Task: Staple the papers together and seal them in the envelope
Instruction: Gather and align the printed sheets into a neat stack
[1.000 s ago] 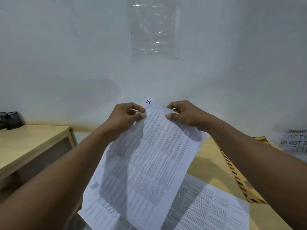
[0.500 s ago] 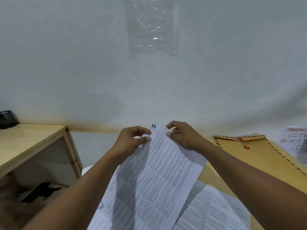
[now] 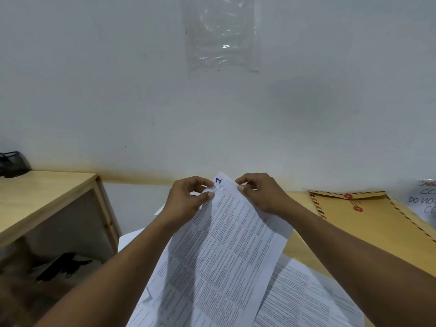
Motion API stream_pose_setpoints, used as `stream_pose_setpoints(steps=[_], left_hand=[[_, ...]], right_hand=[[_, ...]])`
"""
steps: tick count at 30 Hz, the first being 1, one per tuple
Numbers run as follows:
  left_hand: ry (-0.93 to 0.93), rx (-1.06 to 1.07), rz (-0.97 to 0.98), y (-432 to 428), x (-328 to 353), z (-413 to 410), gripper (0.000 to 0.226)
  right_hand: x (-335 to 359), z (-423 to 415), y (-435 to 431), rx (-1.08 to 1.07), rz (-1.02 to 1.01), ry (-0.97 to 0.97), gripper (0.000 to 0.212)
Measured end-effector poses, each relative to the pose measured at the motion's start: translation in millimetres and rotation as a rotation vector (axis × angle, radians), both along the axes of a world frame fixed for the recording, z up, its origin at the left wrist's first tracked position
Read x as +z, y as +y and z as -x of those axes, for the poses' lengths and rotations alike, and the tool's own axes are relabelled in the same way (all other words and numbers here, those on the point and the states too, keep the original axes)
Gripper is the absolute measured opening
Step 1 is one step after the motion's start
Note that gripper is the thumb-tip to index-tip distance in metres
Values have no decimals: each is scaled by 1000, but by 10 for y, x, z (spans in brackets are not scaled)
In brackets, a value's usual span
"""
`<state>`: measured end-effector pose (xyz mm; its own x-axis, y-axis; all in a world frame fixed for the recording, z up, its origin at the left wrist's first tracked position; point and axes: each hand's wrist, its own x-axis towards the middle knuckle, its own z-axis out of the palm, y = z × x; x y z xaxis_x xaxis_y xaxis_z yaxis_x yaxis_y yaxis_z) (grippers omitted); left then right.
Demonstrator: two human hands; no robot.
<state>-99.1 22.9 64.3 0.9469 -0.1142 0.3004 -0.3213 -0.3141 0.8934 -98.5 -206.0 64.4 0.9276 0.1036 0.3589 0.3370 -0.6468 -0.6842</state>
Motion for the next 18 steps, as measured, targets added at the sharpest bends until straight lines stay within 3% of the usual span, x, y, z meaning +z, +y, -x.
stream_pose_setpoints(steps=[7, 18], left_hand=[[-24, 45, 10, -57, -54, -32, 11], [0, 114, 58, -113, -76, -26, 8]], right_hand=[[-11, -20, 97, -39, -18, -65, 11], [-58, -31, 113, -79, -32, -71, 27]])
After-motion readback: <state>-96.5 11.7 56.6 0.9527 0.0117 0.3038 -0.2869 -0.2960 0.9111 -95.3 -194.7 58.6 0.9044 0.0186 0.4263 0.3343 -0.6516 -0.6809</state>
